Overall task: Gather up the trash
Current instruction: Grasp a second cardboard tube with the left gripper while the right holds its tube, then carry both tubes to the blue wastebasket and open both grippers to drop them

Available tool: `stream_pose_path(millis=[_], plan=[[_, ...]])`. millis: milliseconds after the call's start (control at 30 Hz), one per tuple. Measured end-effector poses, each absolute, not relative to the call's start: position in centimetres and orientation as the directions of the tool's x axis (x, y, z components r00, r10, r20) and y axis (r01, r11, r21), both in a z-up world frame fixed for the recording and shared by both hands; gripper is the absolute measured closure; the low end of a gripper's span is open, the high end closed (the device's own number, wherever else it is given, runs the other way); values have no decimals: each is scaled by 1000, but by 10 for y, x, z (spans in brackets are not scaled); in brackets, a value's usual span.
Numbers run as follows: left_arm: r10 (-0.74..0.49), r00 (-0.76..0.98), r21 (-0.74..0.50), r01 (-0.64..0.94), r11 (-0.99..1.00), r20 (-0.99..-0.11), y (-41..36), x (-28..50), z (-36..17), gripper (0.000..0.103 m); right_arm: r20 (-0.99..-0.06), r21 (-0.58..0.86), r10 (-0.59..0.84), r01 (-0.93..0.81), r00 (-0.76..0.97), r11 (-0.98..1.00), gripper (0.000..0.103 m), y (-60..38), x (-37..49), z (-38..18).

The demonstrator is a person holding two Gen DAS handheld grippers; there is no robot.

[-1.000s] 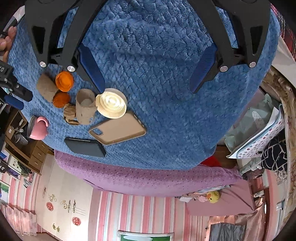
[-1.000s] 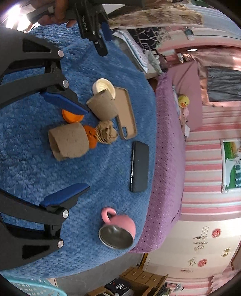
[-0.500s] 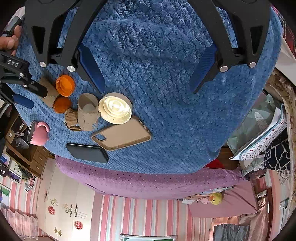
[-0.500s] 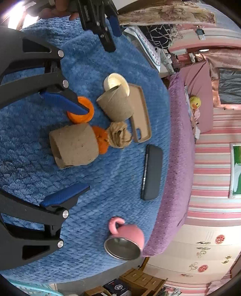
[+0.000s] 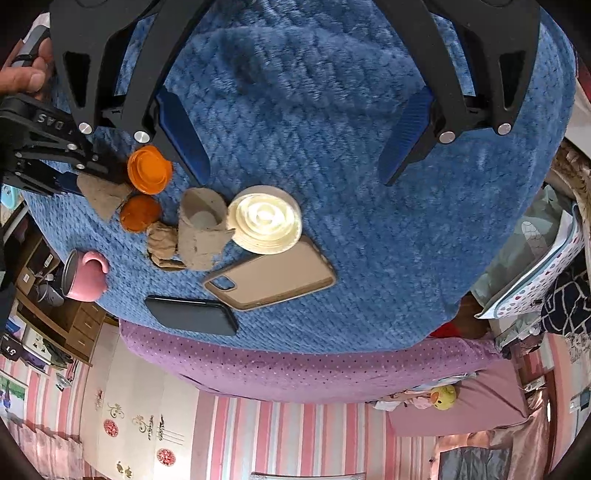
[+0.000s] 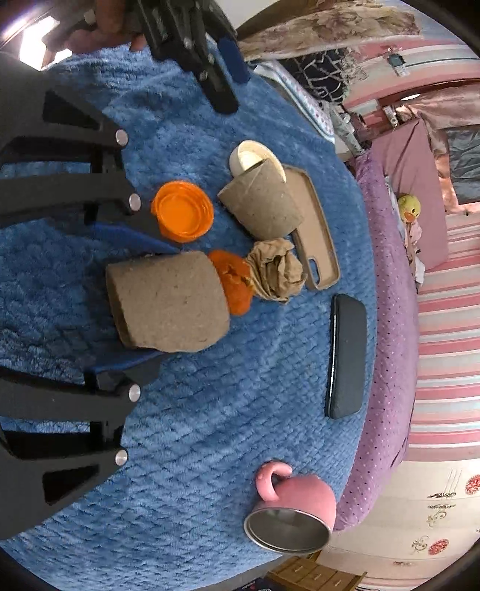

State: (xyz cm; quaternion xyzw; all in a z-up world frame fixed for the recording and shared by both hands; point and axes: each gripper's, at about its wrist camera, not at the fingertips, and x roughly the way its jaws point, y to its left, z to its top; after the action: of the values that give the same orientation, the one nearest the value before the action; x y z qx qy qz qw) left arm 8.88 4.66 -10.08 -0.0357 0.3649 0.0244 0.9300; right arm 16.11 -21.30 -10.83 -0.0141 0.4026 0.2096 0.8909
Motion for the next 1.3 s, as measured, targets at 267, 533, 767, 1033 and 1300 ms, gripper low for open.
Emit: stream_pose_path(millis=[267,533,767,1033,1300], plan=[[-27,749,-86,-40,996,-662,24,108,-99,14,-669,144,351,-349,655,926,60,-246,151,-83],[-25,728,-71,-32,997,-685,-3,146,-111,15,-672,162,345,-324,655,932,59,-271,165,-83],[-74,697,-97,6,995,-714,-10,150,-116,68,-662,166,347,-321,664,932,59,-277,164,-79],[-112,748,-136,30,990,-654,-7,119,-85,68,-627,125,342,-343,700,931,59,-275,141,-61],[-141,786,-158,56,986,-602,-5,82,-60,68,-560,125,334,-322,758,939,59,-283,107,-34]])
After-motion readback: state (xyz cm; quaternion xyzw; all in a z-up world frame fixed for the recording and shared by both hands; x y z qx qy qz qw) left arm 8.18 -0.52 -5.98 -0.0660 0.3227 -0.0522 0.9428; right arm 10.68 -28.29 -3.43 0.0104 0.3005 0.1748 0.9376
